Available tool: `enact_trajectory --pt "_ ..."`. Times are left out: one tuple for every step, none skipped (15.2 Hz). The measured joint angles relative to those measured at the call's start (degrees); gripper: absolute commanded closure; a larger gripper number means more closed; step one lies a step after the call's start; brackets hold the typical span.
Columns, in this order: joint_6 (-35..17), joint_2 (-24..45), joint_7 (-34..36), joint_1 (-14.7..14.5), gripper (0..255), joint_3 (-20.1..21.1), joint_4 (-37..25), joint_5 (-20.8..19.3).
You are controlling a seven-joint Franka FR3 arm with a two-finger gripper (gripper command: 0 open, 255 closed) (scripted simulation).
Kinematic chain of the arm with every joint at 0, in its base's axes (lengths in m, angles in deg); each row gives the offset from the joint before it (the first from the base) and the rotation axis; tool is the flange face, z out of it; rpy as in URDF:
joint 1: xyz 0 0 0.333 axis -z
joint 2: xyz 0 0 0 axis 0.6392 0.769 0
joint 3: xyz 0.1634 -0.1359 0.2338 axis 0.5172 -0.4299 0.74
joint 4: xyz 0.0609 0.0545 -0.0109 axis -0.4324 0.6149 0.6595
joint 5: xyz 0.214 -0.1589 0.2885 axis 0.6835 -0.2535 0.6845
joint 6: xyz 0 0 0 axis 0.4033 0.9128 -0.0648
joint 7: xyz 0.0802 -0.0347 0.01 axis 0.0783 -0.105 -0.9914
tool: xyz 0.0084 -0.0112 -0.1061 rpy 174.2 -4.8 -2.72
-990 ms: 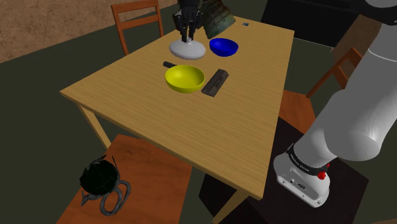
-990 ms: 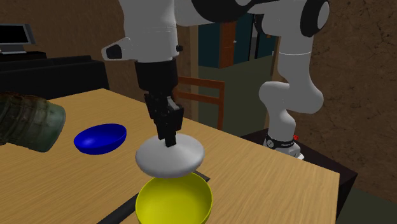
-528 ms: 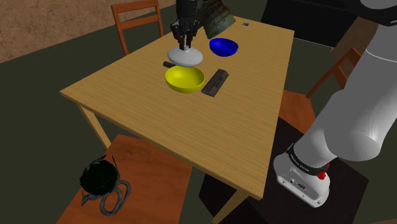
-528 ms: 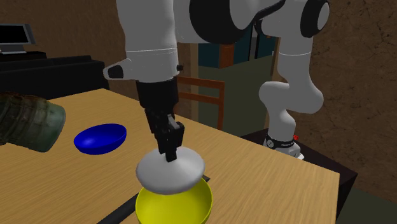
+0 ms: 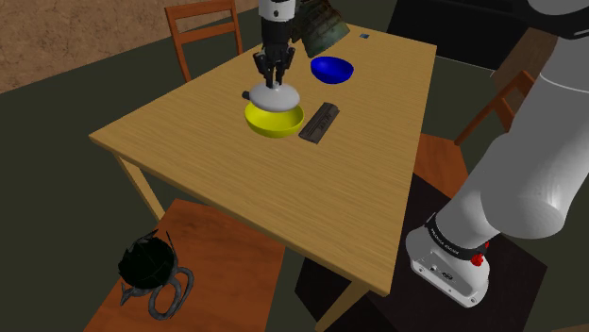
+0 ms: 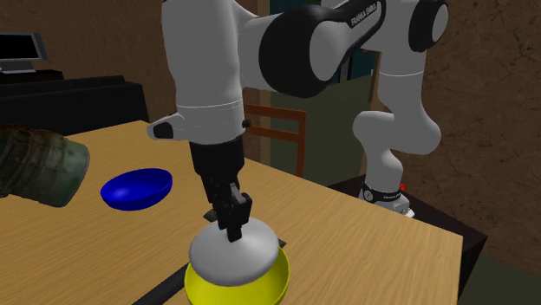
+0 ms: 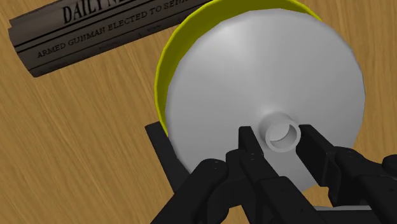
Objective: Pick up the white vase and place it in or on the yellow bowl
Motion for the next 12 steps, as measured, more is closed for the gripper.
enact_trajectory --pt "-0.79 0.07 -0.07 0.00 255 0.00 0.74 0.02" --pt "-1.38 0.24 -0.06 -0.03 255 0.03 1.15 0.05" --pt "-2.03 0.39 -0.12 -0.01 255 0.03 1.65 0.08" --pt "-2.85 0.57 -0.20 0.00 255 0.03 2.29 0.12" --pt "-3.63 0.75 -0.26 0.00 255 0.04 2.90 0.16" --pt "-3.91 0.82 -0.27 -0.01 255 0.04 3.12 0.17" --pt "-4.09 0.82 -0.27 -0.02 255 0.05 3.28 0.18" --pt "-4.18 0.84 -0.28 -0.01 255 0.05 3.34 0.18" --pt "-4.22 0.86 -0.28 -0.01 255 0.05 3.36 0.19" --pt "-4.24 0.87 -0.28 -0.01 255 0.05 3.36 0.19" --pt "-4.25 0.87 -0.28 -0.01 255 0.05 3.37 0.19" --pt "-4.25 0.87 -0.28 -0.01 255 0.05 3.37 0.19"
